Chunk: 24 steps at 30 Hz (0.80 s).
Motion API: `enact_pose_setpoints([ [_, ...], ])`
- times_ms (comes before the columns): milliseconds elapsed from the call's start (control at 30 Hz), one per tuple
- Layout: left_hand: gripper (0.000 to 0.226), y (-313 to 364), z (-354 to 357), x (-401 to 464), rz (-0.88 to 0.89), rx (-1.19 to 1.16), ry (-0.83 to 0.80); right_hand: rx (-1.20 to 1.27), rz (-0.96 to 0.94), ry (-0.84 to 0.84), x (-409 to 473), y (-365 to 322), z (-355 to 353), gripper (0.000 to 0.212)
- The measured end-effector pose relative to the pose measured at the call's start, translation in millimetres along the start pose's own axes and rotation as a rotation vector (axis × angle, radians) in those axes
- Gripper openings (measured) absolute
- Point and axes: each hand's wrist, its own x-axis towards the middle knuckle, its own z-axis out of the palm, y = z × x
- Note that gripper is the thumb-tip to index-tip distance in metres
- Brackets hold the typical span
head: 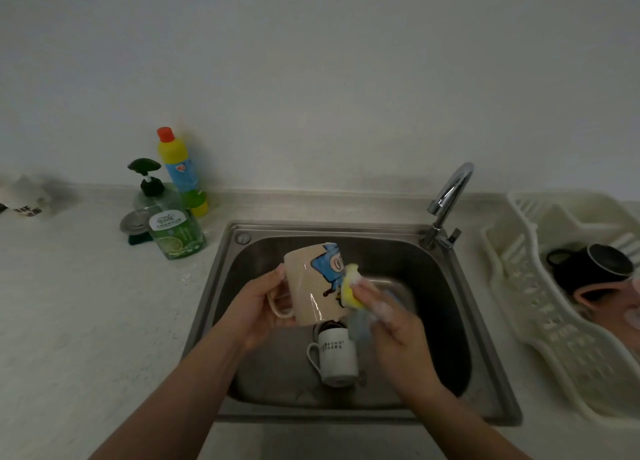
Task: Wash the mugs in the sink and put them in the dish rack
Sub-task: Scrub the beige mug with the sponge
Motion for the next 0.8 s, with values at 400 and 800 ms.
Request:
enact_pose_setpoints([
  [400, 0.044, -1.5, 3.7, 1.5, 0.003, 0.033, -0.033, -0.234, -0.222, -0.002, 11.6, -5.0, -8.0, 0.044],
  [800, 0.034, 2.3, 25.2, 12.9, 0.011, 0.213, 0.225, -0.946, -0.479, -0.154, 50.3, 2.9, 11.4, 0.077],
])
